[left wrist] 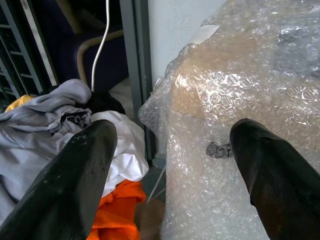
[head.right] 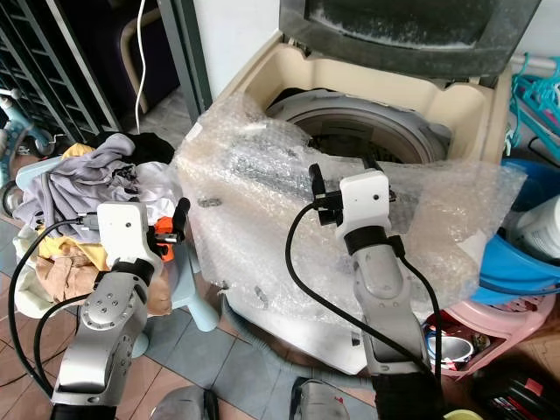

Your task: Clothes washing

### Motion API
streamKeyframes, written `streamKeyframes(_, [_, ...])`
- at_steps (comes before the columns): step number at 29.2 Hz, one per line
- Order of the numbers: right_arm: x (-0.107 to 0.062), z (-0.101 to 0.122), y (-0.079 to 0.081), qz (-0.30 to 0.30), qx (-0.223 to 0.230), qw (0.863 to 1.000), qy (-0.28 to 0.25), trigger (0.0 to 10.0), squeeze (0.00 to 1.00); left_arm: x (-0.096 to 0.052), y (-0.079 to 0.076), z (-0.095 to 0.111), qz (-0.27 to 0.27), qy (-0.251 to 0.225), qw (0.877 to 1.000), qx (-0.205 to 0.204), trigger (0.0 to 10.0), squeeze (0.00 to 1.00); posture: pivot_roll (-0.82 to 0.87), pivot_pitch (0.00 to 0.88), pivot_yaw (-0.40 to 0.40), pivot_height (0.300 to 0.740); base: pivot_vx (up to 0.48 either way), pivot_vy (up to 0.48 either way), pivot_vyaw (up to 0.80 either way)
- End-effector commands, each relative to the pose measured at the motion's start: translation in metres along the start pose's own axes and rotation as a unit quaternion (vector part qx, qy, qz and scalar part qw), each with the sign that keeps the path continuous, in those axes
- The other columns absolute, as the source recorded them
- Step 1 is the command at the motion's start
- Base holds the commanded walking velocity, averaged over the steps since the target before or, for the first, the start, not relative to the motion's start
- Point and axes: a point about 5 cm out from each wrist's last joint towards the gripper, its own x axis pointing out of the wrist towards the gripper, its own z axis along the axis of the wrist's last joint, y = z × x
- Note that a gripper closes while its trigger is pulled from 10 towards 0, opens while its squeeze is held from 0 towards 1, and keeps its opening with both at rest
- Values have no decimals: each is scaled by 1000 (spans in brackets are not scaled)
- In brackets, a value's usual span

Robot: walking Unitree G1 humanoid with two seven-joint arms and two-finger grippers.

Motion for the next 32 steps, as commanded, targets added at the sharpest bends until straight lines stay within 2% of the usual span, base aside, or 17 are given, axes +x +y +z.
streamKeyframes(1, [6, 2, 1, -1, -6, 1000, 2, 10000, 0, 0, 3, 0, 3, 2, 1000, 9, 10000, 0, 13, 61, 0, 740, 0, 480, 0])
streamKeyframes(4, [8, 1, 2, -7, -22, 1000, 6, 10000, 0, 1, 3, 0, 2, -2, 1000, 9, 10000, 0, 14, 64, -3, 740, 0, 480, 0])
streamKeyframes(6, [9, 0, 5, -5, -15, 1000, 10, 10000, 0, 2, 2, 1, 3, -3, 1000, 10, 10000, 0, 14, 67, -3, 740, 0, 480, 0])
streamKeyframes(8, [9, 1, 12, 8, 30, 999, 14, 10000, 0, 2, 2, 2, 3, -5, 1000, 10, 10000, 0, 14, 71, -3, 740, 0, 480, 0])
streamKeyframes(10, [9, 3, 16, 27, 20, 999, 10, 10000, 0, 2, 1, 2, 5, -4, 1000, 9, 10000, 0, 13, 78, -3, 740, 0, 480, 0])
streamKeyframes(11, [8, 2, 17, 34, 35, 999, 12, 10000, 0, 2, 1, 1, 4, -2, 1000, 9, 10000, 0, 13, 78, -3, 740, 0, 480, 0])
streamKeyframes(12, [5, -1, 17, 36, 69, 997, 23, 10000, 0, 2, 1, 0, 6, 1, 1000, 9, 10000, 0, 16, 81, -2, 740, 0, 480, 0])
streamKeyframes(13, [4, -1, 17, 39, 76, 996, 21, 10000, 0, 1, 0, 0, 5, 0, 1000, 6, 10000, 0, 19, 83, -3, 740, 0, 480, 0])
streamKeyframes(15, [3, -1, 14, 28, 52, 998, 16, 10000, 0, 1, 1, 0, 6, 1, 1000, 4, 10000, 0, 21, 85, -3, 740, 0, 480, 0])
streamKeyframes(22, [6, 0, 16, 34, 70, 997, 22, 10000, 0, 1, 5, 0, 14, 0, 1000, 5, 10000, 0, 24, 98, -4, 740, 0, 480, 0])
streamKeyframes(25, [8, -4, 17, 15, 25, 999, 40, 10000, 0, 0, 9, -1, 26, 1, 1000, 7, 10000, 0, 25, 100, -5, 740, 0, 480, 0])
streamKeyframes(27, [8, -7, 20, 21, 13, 999, 47, 10000, 0, 0, 10, 0, 29, -9, 1000, 7, 10000, 0, 26, 100, -4, 740, 0, 480, 0])
streamKeyframes(30, [7, -7, 25, 34, 36, 998, 47, 10000, 0, 0, 10, -1, 28, -4, 1000, -5, 10000, 0, 26, 100, -3, 740, 0, 338, 0])
streamKeyframes(32, [8, -9, 24, 25, 20, 998, 57, 10000, 0, 0, 10, 0, 31, -4, 999, 5, 10000, 0, 25, 100, -4, 740, 0, 0, 0])
